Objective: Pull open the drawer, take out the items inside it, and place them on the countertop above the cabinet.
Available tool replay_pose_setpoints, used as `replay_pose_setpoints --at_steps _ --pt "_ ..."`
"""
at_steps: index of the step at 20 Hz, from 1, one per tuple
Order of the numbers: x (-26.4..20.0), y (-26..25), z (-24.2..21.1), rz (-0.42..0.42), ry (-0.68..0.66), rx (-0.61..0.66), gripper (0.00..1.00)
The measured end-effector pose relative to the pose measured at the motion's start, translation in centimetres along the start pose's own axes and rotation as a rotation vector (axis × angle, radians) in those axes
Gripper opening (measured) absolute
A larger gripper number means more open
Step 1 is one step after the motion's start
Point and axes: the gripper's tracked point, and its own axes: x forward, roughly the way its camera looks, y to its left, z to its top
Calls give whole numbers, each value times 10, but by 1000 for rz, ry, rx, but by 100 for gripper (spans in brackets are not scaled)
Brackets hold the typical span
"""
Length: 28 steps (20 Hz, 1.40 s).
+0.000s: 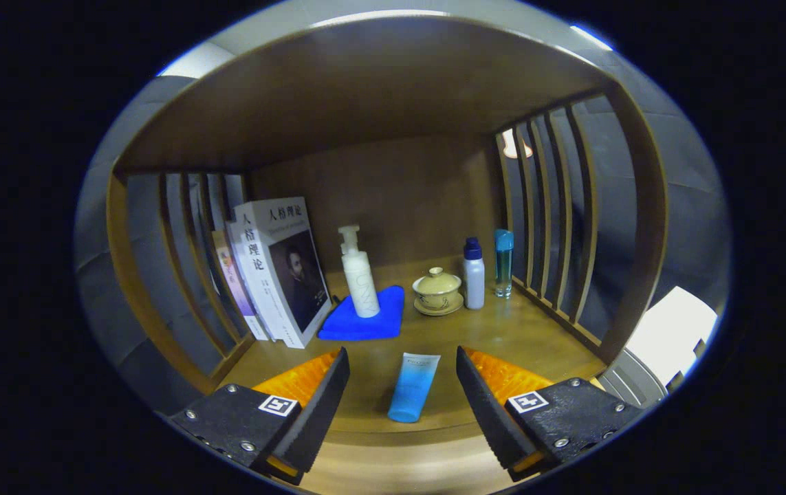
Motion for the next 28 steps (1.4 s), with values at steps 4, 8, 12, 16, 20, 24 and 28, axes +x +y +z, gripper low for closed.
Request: replay_pose_setpoints --at_steps 4,8,12,16,20,24,28 --pt "-41 1 8 -22 -96 -42 96" --pt "-84 19 4 -5 -175 -81 95" --pt "-125 39 1 45 -252 -97 95" --pt "-159 38 -24 43 -289 -133 96" --pt "-180 39 -52 41 -294 -126 96" --pt "-194 33 -87 33 -272 -121 96" --pt "-205 30 -128 47 -238 -132 96"
